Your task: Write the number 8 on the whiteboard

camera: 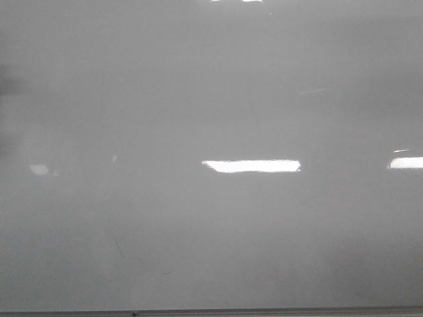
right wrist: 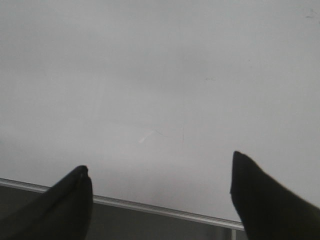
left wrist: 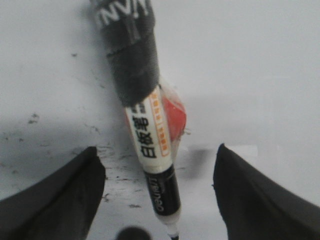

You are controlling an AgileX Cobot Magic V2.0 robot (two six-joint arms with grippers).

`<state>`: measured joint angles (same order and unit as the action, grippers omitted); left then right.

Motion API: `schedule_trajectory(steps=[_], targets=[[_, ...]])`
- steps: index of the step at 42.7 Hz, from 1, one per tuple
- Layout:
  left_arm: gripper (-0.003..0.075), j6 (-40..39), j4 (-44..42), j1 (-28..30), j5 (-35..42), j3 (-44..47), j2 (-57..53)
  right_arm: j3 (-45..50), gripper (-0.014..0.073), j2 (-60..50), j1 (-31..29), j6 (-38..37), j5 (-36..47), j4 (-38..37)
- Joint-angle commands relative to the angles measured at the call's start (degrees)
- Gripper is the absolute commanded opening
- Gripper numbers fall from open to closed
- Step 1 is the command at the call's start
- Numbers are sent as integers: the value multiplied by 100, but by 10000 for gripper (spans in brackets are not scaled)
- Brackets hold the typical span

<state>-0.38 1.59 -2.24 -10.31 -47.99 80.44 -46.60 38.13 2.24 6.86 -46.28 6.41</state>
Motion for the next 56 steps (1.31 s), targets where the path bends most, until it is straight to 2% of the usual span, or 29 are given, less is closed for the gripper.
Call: schedule_trajectory(steps=[1,12,20,27,38,42,49,56], targets=[[412,-50,53,-29,479,-184,-59,-153,590,60,-6,44,325,53],[314,-50,53,-29,551,-184,133,-153,590,60,-6,44,329,53],[174,-50,53,-29,592,-184,197,-153,590,60,-6,44,424,53],[87,-50,53,-29,403,-188,61,-191,590,54,-6,44,497,30],[-20,-50,-263,-29,-1070,-706,-750,-550,590,-135,-6,44,187,-30],[-21,38,-309,-29,-1694,-937,-1050,-572,590,-282,-6,49,55,-30],[-21,954,-289,-190,-3213,-1535,-1415,-572,590,-393,-6,56,-142,-42],[-21,1747,-96,-699,-4430,-2151,-1402,-567,590,-393,-6,56,-224,-42]])
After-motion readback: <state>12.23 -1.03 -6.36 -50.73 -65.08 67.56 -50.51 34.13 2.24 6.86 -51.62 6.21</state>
